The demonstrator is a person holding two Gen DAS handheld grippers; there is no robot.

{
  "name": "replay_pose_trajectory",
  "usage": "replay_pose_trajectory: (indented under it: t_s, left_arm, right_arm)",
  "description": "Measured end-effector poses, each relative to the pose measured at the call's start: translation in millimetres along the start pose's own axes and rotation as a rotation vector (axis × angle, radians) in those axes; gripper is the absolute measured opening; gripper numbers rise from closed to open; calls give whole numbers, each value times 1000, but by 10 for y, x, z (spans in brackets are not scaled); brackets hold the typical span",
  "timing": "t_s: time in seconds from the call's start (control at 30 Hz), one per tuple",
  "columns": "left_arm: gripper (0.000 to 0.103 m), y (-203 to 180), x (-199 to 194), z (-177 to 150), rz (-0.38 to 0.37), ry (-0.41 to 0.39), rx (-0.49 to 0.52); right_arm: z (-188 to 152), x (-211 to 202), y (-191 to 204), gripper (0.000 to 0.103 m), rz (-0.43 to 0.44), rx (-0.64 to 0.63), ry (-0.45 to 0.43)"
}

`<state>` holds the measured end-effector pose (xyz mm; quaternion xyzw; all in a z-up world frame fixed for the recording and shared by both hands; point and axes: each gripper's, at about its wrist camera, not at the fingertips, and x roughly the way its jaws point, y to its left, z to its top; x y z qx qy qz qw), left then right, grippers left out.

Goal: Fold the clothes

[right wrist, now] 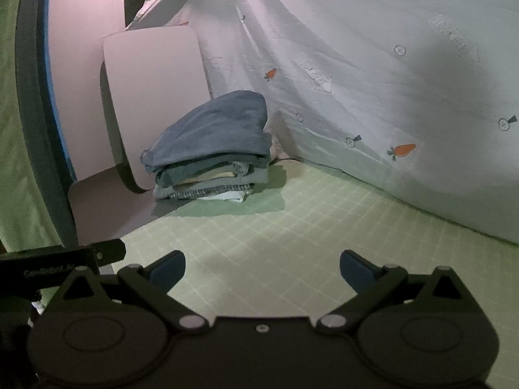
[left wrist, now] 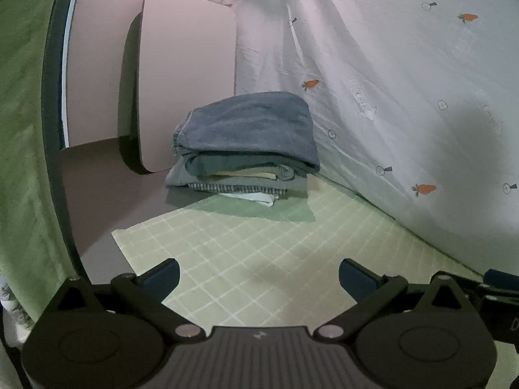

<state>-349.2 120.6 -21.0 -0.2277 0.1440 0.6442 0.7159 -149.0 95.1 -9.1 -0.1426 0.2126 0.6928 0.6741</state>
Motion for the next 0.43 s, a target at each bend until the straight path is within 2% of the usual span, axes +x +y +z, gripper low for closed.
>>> replay_pose_trajectory:
  t_s: [0.43]
  left_arm:
    - [103,-93,-58,-9,-3,-17,9]
  right_arm:
    - [-71,-100,-68,103,-7,-3,-10]
